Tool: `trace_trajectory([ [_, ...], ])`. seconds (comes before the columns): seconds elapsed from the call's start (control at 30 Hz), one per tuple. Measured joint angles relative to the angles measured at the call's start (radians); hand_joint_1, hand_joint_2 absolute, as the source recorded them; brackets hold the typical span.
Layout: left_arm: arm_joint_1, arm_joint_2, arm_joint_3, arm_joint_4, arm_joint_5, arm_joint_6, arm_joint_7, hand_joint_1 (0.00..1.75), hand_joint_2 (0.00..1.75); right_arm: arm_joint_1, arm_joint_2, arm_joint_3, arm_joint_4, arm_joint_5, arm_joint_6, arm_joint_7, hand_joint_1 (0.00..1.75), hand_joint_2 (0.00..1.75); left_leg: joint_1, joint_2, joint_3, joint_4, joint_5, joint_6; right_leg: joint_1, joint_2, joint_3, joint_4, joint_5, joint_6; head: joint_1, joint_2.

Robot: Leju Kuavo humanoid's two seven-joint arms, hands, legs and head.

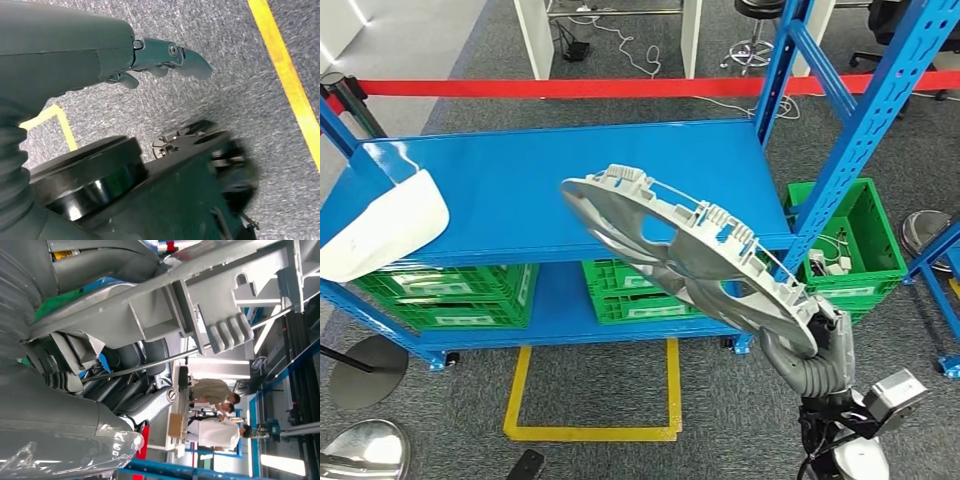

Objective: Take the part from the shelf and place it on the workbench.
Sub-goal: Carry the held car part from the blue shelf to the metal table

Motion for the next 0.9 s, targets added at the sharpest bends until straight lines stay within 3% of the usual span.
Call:
trace_trajectory([
  [0.07, -0.006, 0.000, -0.003, 0.000, -0.004, 0.000, 0.001, 0.00, 1.75, 0.002, 0.004, -0.004, -0.004, 0.000, 0.008, -0.002, 1.75, 1.75, -0.002, -0.002, 0.080, -0.131, 0.032, 0.008, 0.003, 0.000, -0.010, 0.002, 0.010, 0.011, 0.000, 0.000],
  [0.1, -0.009, 0.000, -0.005, 0.000, -0.006, 0.000, 0.002, 0.00, 1.75, 0.003, 0.005, -0.006, -0.006, 0.000, 0.011, -0.004, 1.75, 1.75, -0.003, -0.003, 0.095, -0.162, 0.037, 0.014, 0.004, 0.000, -0.013, 0.003, 0.015, 0.017, 0.000, 0.000],
  [0.2, -0.010, 0.001, -0.008, 0.000, -0.008, 0.005, -0.002, 0.00, 1.75, 0.010, 0.009, -0.012, -0.009, 0.001, 0.017, -0.006, 1.75, 1.75, -0.008, -0.004, 0.089, -0.173, 0.048, 0.037, 0.001, -0.001, -0.019, -0.002, 0.029, 0.034, 0.000, 0.000],
  [0.23, -0.010, 0.002, -0.008, 0.000, -0.008, 0.008, -0.004, 0.00, 1.75, 0.014, 0.009, -0.016, -0.009, 0.002, 0.017, -0.006, 1.75, 1.75, -0.007, -0.003, 0.085, -0.174, 0.054, 0.045, -0.001, -0.001, -0.026, 0.008, 0.018, 0.040, 0.000, 0.000],
  [0.3, -0.011, 0.004, -0.008, 0.000, -0.007, 0.012, -0.007, 0.00, 1.75, 0.020, 0.009, -0.023, -0.010, 0.003, 0.018, -0.007, 1.75, 1.75, -0.004, -0.001, 0.075, -0.176, 0.066, 0.058, -0.002, -0.001, -0.054, 0.078, -0.044, 0.047, 0.003, 0.000],
  [0.37, -0.012, 0.005, -0.008, 0.000, -0.007, 0.012, -0.008, 0.00, 1.75, 0.023, 0.009, -0.029, -0.010, 0.003, 0.018, -0.007, 1.75, 1.75, -0.007, 0.001, 0.062, -0.175, 0.076, 0.063, -0.001, 0.000, -0.092, 0.203, -0.124, 0.050, 0.005, 0.000],
  [0.4, -0.012, 0.005, -0.009, 0.000, -0.006, 0.011, -0.008, 0.00, 1.75, 0.024, 0.009, -0.031, -0.010, 0.004, 0.019, -0.008, 1.75, 1.75, -0.008, 0.002, 0.054, -0.175, 0.081, 0.064, 0.000, 0.000, -0.100, 0.248, -0.146, 0.049, 0.005, 0.000],
  [0.43, -0.012, 0.005, -0.009, 0.000, -0.005, 0.010, -0.008, 0.00, 1.75, 0.025, 0.009, -0.033, -0.010, 0.004, 0.019, -0.008, 1.75, 1.75, -0.009, 0.002, 0.047, -0.174, 0.087, 0.063, 0.000, 0.000, -0.090, 0.258, -0.146, 0.048, 0.005, 0.000],
  [0.47, -0.012, 0.005, -0.010, 0.000, -0.004, 0.009, -0.008, 0.00, 1.75, 0.025, 0.009, -0.036, -0.010, 0.004, 0.020, -0.008, 1.75, 1.75, -0.009, 0.002, 0.041, -0.173, 0.092, 0.062, 0.000, 0.000, -0.061, 0.228, -0.130, 0.046, 0.005, 0.000],
  [0.57, -0.012, 0.004, -0.014, 0.000, -0.002, 0.008, -0.008, 0.00, 1.75, 0.022, 0.009, -0.044, -0.013, 0.005, 0.022, -0.008, 1.75, 1.75, -0.012, 0.002, 0.026, -0.171, 0.105, 0.052, 0.002, 0.000, 0.069, 0.043, -0.081, 0.038, 0.005, 0.000],
  [0.63, -0.012, 0.004, -0.020, 0.000, -0.002, 0.008, -0.008, 0.00, 1.75, 0.021, 0.009, -0.046, -0.018, 0.005, 0.023, -0.008, 1.75, 1.75, -0.014, 0.002, 0.019, -0.168, 0.116, 0.041, 0.004, 0.002, 0.097, -0.005, -0.080, 0.031, 0.004, 0.000],
  [0.7, -0.009, 0.003, -0.023, 0.000, -0.002, 0.009, -0.008, 0.00, 1.75, 0.024, 0.010, -0.049, -0.021, 0.006, 0.024, -0.009, 1.75, 1.75, -0.013, 0.002, 0.013, -0.165, 0.123, 0.029, 0.004, 0.001, 0.088, -0.005, -0.069, 0.019, 0.004, 0.000],
  [0.77, -0.006, 0.002, -0.024, 0.001, -0.001, 0.009, -0.009, 0.00, 1.75, 0.026, 0.010, -0.051, -0.023, 0.007, 0.025, -0.008, 1.75, 1.75, -0.011, 0.002, -0.003, -0.135, 0.087, 0.016, 0.002, 0.000, 0.074, -0.006, -0.055, 0.005, 0.002, 0.000],
  [0.87, -0.005, 0.001, -0.025, 0.001, -0.001, 0.011, -0.018, 0.00, 1.75, 0.026, 0.011, -0.052, -0.024, 0.009, 0.026, -0.007, 1.75, 1.75, -0.008, 0.002, -0.065, 0.042, -0.041, 0.002, 0.002, -0.001, 0.042, -0.006, -0.030, -0.009, -0.001, 0.000],
  [0.9, -0.005, 0.001, -0.025, 0.001, -0.001, 0.011, -0.021, 0.00, 1.75, 0.027, 0.011, -0.052, -0.024, 0.009, 0.026, -0.007, 1.75, 1.75, -0.008, 0.002, -0.079, 0.100, -0.065, 0.001, 0.003, -0.002, 0.030, -0.006, -0.021, -0.010, -0.001, 0.000],
])
